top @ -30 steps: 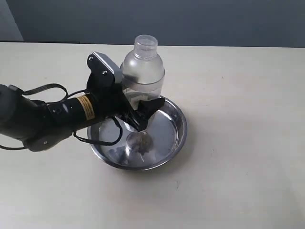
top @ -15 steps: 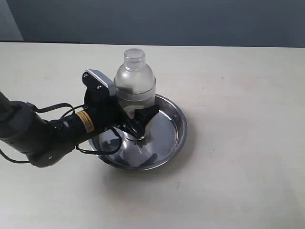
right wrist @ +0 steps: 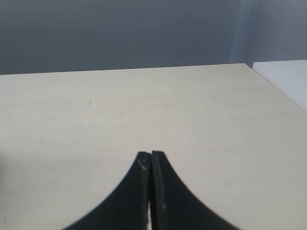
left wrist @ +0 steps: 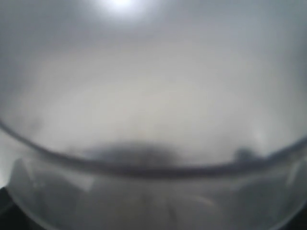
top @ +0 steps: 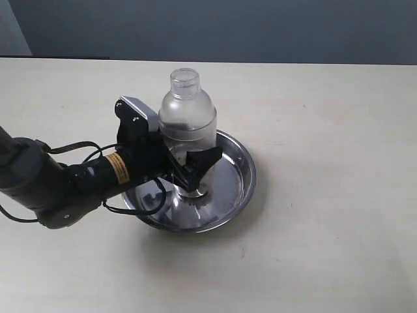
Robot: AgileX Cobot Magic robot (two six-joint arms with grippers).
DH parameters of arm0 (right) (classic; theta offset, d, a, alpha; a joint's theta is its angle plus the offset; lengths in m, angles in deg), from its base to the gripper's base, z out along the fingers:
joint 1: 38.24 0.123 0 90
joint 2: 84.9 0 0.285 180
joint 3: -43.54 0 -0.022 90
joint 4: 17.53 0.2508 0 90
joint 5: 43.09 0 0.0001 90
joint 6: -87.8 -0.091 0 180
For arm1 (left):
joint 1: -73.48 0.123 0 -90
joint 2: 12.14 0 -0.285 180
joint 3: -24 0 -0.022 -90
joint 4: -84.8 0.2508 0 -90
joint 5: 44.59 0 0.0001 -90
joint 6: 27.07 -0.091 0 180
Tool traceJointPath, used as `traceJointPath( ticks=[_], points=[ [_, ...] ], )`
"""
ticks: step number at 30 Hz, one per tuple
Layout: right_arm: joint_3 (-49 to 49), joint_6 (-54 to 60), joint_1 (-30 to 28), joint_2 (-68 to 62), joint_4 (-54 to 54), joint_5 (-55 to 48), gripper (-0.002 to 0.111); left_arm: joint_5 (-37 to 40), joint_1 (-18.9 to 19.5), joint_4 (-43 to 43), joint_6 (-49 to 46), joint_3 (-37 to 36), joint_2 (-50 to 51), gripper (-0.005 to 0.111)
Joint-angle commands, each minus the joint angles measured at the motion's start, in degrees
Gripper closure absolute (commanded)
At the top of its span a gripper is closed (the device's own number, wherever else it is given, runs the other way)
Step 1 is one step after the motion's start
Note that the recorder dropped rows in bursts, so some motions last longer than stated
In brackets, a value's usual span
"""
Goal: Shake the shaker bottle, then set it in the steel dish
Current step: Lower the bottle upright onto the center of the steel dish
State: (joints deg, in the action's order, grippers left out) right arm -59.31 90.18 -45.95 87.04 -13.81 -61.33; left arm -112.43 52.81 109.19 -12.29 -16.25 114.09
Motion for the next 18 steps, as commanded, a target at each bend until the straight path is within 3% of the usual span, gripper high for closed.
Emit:
traceJointPath(
  ticks=[1, 8, 10, 18],
  points=[
    [0.1, 0.1, -0.2, 0.3, 0.0, 0.8, 0.109, 5.0, 0.1, 0.0, -5.5, -1.0, 0.3, 0.068],
    [0.1, 0.1, -0.2, 0.3, 0.0, 0.8, 0.109, 6.0, 0.1, -1.4, -7.3, -1.0, 0.3, 0.068],
    [0.1, 0.1, -0.2, 0.3, 0.0, 0.8, 0.109, 6.1, 0.1, -1.2, -7.4, -1.0, 0.3, 0.063],
    [0.1, 0.1, -0.2, 0.3, 0.0, 0.8, 0.109, 6.2, 0.1, -0.5, -6.0, -1.0, 0.1, 0.015]
  ],
)
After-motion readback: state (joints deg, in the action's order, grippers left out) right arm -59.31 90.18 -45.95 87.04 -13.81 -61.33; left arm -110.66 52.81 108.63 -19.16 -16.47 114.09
